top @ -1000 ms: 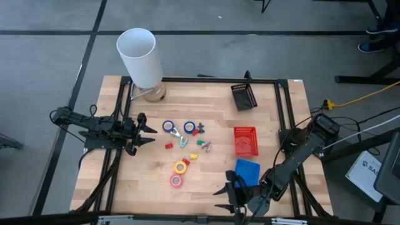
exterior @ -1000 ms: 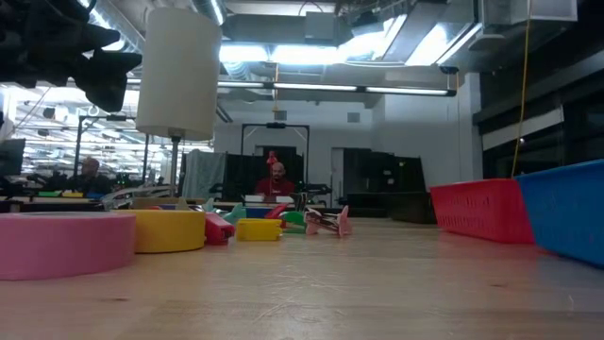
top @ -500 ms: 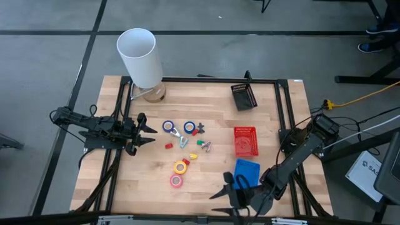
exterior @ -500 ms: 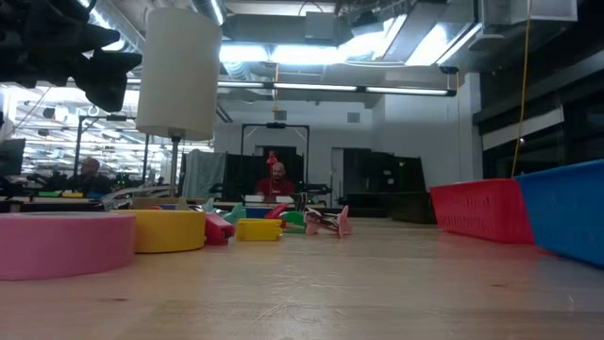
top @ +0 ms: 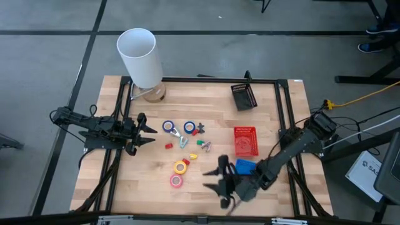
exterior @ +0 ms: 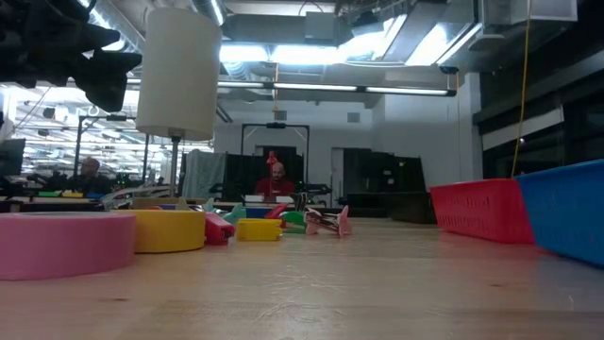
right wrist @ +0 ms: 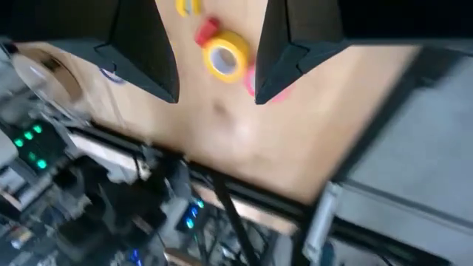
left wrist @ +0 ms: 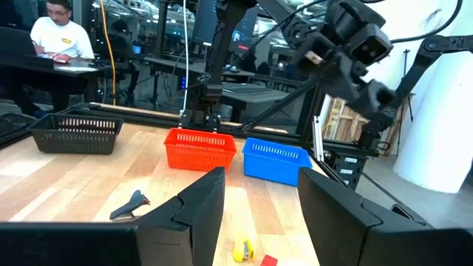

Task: Pick and place Stapler, Stapler remover, tape
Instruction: Put the blue tape into the black basket

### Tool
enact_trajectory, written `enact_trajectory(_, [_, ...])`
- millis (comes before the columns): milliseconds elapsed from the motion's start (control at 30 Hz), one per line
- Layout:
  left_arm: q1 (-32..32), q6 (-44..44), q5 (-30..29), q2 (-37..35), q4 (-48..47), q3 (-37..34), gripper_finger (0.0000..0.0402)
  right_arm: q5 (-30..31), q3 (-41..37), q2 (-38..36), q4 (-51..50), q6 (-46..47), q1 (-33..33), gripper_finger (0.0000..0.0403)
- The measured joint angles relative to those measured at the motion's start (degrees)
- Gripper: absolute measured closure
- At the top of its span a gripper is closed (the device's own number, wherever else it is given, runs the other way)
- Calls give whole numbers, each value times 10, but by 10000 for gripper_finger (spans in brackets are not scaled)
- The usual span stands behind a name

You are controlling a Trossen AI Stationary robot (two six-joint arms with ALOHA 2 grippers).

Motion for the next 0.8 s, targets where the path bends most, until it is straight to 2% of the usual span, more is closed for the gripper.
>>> enact_trajectory(233, [0,0,0,0,0,0,233,-41,0,0,-59,7,-62,221])
enact_trajectory(467, [0,0,0,0,0,0,233,-80,0,6,-91,75,-95,221])
enact_trajectory(800, [0,0,0,0,0,0,233,-82,0,22,-99,-12,-155,221])
